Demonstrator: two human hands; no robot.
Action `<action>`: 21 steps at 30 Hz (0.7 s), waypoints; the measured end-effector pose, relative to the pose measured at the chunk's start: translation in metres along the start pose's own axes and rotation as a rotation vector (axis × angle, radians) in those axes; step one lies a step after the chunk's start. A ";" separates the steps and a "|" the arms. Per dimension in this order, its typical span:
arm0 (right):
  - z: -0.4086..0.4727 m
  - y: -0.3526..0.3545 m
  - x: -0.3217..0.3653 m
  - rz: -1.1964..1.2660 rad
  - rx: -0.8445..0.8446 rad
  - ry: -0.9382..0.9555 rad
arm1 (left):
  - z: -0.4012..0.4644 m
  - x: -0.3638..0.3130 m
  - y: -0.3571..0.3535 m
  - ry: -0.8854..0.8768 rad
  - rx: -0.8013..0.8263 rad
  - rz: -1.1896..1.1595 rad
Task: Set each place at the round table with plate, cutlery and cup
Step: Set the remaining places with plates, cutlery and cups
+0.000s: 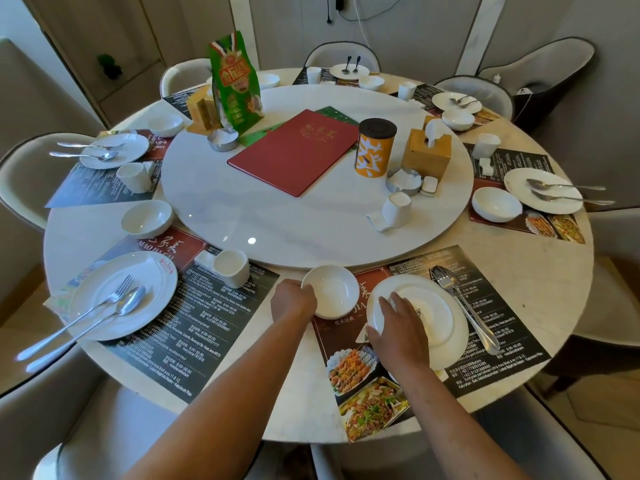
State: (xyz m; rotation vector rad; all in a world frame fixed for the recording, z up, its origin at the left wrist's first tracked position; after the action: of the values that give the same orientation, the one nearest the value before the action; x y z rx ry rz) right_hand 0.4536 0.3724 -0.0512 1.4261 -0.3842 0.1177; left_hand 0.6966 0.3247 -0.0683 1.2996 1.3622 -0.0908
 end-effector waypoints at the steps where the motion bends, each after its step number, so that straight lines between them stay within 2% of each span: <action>1: 0.000 0.000 0.000 -0.002 0.004 0.006 | -0.002 0.000 0.001 0.002 0.003 -0.008; 5: 0.003 0.000 -0.002 0.003 0.039 0.028 | -0.023 0.007 0.003 -0.032 0.003 0.047; 9: 0.000 0.013 -0.006 0.030 -0.020 0.039 | -0.064 0.016 0.012 -0.144 -0.142 0.134; 11: -0.006 0.024 -0.013 0.025 -0.077 0.040 | -0.093 0.010 0.015 -0.357 -0.214 0.213; 13: -0.014 0.034 -0.026 0.026 -0.117 0.033 | -0.128 -0.002 0.006 -0.675 -0.215 0.261; 14: -0.017 0.037 -0.032 0.028 -0.131 0.020 | -0.142 -0.006 -0.003 -0.800 -0.176 0.269; 16: -0.024 0.046 -0.047 0.032 -0.160 -0.022 | -0.163 -0.011 -0.028 -0.945 -0.035 0.310; 18: -0.029 0.053 -0.064 0.031 -0.190 -0.077 | -0.174 -0.012 -0.054 -0.981 0.103 0.398; 21: -0.035 0.061 -0.092 0.067 -0.222 -0.230 | -0.176 -0.014 -0.078 -0.961 0.222 0.502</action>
State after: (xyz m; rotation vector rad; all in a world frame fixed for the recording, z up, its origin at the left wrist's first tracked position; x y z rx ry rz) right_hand 0.3559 0.4298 -0.0270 1.2107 -0.6156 -0.0348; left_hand 0.5242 0.4101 -0.0521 1.4565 0.2034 -0.4627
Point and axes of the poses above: each hand's wrist, its own z-axis towards the middle knuckle, its own y-axis out of the back of the hand, x = y × z, the point moved 9 cm from there along z, towards the middle knuckle, and after that the axes turned 13 degrees about -x, right-handed, at the moved point
